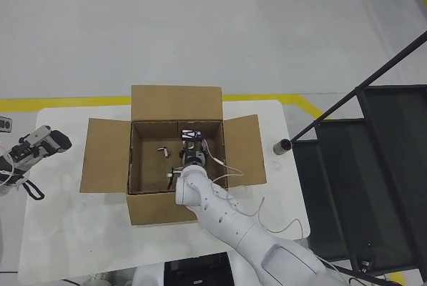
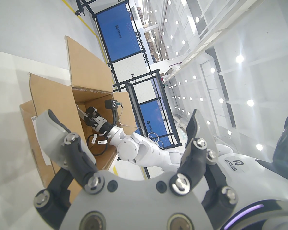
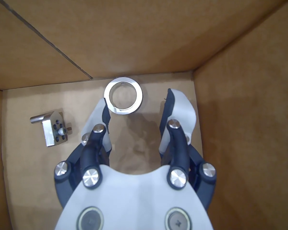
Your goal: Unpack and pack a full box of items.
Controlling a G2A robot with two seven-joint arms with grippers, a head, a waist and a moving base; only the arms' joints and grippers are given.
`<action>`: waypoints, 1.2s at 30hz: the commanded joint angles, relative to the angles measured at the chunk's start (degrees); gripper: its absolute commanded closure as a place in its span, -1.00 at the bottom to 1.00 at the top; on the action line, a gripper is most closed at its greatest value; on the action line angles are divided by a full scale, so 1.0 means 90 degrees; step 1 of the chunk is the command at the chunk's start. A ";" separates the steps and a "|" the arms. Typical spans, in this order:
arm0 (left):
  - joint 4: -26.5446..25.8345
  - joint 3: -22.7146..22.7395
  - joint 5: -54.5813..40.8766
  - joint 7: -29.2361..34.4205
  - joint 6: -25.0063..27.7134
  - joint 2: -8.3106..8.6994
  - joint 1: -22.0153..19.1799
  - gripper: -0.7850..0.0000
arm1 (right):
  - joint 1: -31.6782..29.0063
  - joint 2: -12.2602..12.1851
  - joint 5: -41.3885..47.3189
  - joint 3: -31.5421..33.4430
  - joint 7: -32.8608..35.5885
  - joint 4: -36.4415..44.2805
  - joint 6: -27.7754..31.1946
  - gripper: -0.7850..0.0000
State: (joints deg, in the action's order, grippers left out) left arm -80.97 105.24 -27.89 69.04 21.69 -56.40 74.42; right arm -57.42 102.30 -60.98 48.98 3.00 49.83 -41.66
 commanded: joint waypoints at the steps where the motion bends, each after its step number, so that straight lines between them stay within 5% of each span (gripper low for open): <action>1: 0.0000 0.0000 0.0000 0.0000 0.0000 0.0000 0.0000 -1.00 | -0.0065 0.0020 -0.0027 -0.0016 -0.0168 0.0041 0.0007 -0.08; 11: 0.0000 0.0000 0.0000 0.0000 0.0000 0.0000 0.0000 -1.00 | -0.0355 0.0023 -0.0139 0.0096 -0.0198 0.0539 0.0128 0.21; 21: 0.0000 0.0000 0.0000 0.0000 0.0000 0.0000 0.0000 -1.00 | -0.0417 -0.0170 -0.0937 0.0343 0.1384 0.1499 0.0220 0.14; 29: 0.0000 0.0000 0.0000 0.0000 0.0000 0.0000 0.0000 -1.00 | -0.0177 -0.0191 -0.1316 0.0381 0.2077 0.1166 0.0489 0.11; 36: 0.0000 0.0000 0.0000 0.0000 0.0000 0.0000 0.0000 -1.00 | 0.0050 -0.0107 -0.1307 0.0362 0.1865 0.0621 0.0525 0.13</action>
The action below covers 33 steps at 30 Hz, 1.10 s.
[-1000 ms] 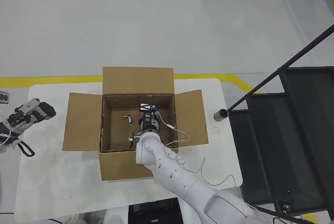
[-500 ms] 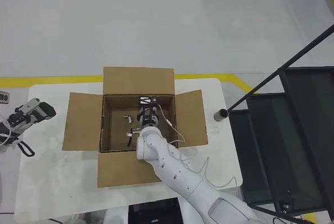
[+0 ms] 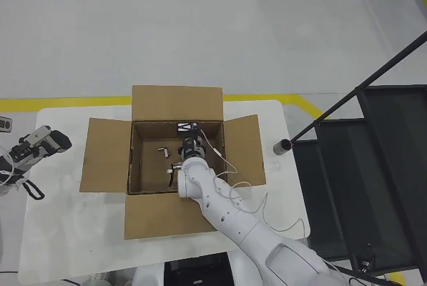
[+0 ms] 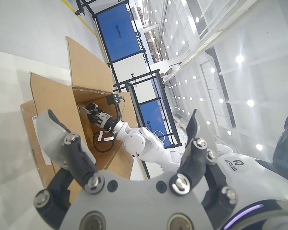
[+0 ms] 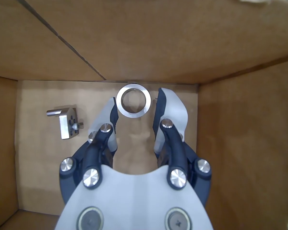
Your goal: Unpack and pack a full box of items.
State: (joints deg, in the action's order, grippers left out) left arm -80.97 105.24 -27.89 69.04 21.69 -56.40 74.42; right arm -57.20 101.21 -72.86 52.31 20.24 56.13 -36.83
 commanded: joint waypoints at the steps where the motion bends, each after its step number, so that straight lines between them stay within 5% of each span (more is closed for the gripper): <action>1: 0.0000 0.0000 0.0000 0.0000 0.0000 0.0000 0.0000 -1.00 | 0.0052 0.0033 0.0023 -0.0018 -0.0093 -0.0154 -0.0032 0.15; 25: 0.0000 0.0000 0.0000 0.0000 0.0000 0.0000 0.0000 -1.00 | 0.0539 0.0332 0.0261 -0.0016 -0.0082 -0.1229 -0.0238 0.28; 31: 0.0000 0.0000 0.0000 0.0000 0.0000 0.0000 0.0000 -1.00 | 0.0587 0.0376 0.0299 0.0015 -0.0095 -0.1339 -0.0225 0.97; 33: 0.0000 0.0000 0.0000 0.0000 0.0000 0.0000 0.0000 -1.00 | 0.0590 0.0387 0.0306 0.0030 -0.0103 -0.1348 -0.0222 1.00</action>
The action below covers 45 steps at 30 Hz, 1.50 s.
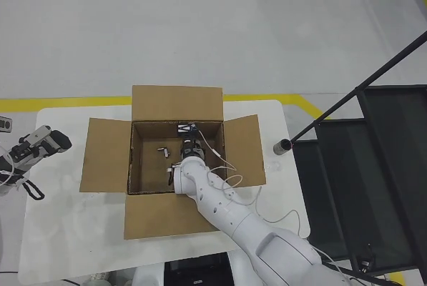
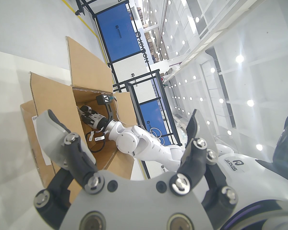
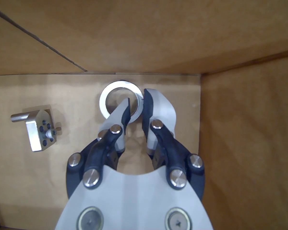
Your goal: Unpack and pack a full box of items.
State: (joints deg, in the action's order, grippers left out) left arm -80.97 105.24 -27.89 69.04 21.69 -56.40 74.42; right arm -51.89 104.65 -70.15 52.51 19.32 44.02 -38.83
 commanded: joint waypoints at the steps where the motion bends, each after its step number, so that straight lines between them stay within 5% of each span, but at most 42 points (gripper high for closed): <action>1: 0.0000 0.0000 0.0000 0.0000 0.0000 0.0000 0.0000 -1.00 | -0.0002 0.0010 0.0023 0.0019 0.0005 0.0011 0.0013 1.00; 14: 0.0000 0.0000 0.0000 0.0000 0.0000 0.0000 0.0000 -1.00 | -0.0462 -0.0057 -0.0128 0.0142 0.0237 0.1033 0.0338 1.00; 23: 0.0000 0.0000 0.0000 0.0000 0.0000 0.0000 0.0000 -1.00 | -0.0809 -0.0276 -0.1862 -0.0042 0.1077 0.1630 0.0533 1.00; 39: 0.0000 0.0000 0.0000 0.0000 0.0000 0.0000 0.0000 -1.00 | -0.0774 -0.0416 -0.3120 -0.0079 0.2729 0.1849 0.2028 1.00; 41: 0.0000 0.0000 0.0000 0.0000 0.0000 0.0000 0.0000 -1.00 | -0.0734 -0.0411 -0.3142 -0.0065 0.2754 0.1775 0.2097 0.01; 43: 0.0000 0.0000 0.0000 0.0000 0.0000 0.0000 0.0000 -1.00 | -0.0695 -0.0394 -0.3088 -0.0057 0.2772 0.1704 0.2167 -0.22; 44: 0.0000 0.0000 0.0000 0.0000 0.0000 0.0000 0.0000 -1.00 | -0.0672 -0.0387 -0.3088 -0.0058 0.2770 0.1652 0.2183 -0.64; 45: 0.0000 0.0000 0.0000 0.0000 0.0000 0.0000 0.0000 -1.00 | -0.0648 -0.0377 -0.3059 -0.0055 0.2774 0.1614 0.2203 -0.73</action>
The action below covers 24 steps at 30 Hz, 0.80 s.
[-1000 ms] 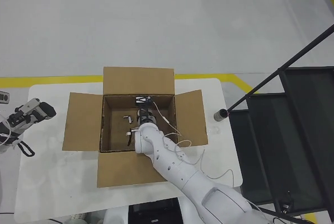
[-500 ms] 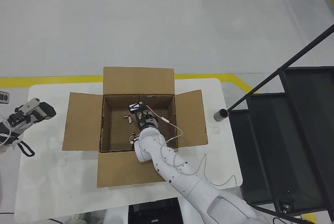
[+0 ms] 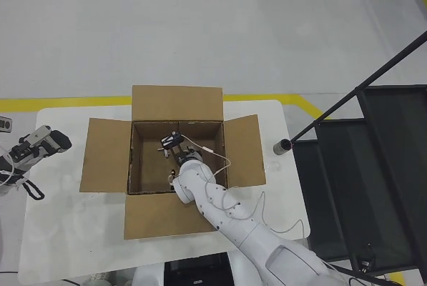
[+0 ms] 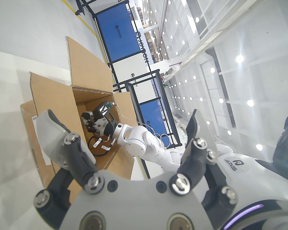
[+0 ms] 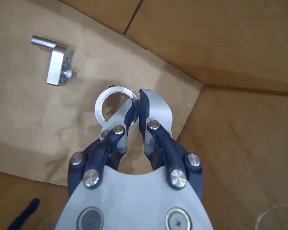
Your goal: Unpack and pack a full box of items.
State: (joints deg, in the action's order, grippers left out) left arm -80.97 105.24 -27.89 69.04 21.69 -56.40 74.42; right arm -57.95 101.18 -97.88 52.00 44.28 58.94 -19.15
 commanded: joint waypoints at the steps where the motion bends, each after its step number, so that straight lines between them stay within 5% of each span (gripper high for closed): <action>1: 0.0000 0.0000 0.0000 0.0000 0.0000 0.0000 0.0000 -1.00 | 0.0047 0.0019 0.0057 0.0008 -0.0001 -0.0078 0.0039 -0.77; 4: 0.0000 0.0000 0.0000 0.0000 0.0000 0.0000 0.0000 -1.00 | 0.0102 0.0045 0.0261 0.0079 -0.0043 -0.0087 0.0077 -0.95; 7: 0.0000 0.0000 0.0000 0.0000 0.0000 0.0000 0.0000 -1.00 | 0.0113 0.0060 0.0753 0.0288 -0.0011 0.0080 0.0187 -0.90; 16: 0.0000 0.0000 0.0000 0.0000 0.0000 0.0000 0.0000 -1.00 | 0.0137 0.0006 0.2082 0.0989 0.0346 0.0444 0.0848 -0.17; 24: 0.0000 0.0000 0.0000 0.0000 0.0000 0.0000 0.0000 -1.00 | 0.0301 -0.0004 0.1983 0.1033 0.0417 0.0176 0.0544 0.06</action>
State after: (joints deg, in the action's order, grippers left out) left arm -80.97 105.24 -27.89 69.04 21.69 -56.40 74.42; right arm -55.45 101.09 -79.71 61.53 48.17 60.89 -13.84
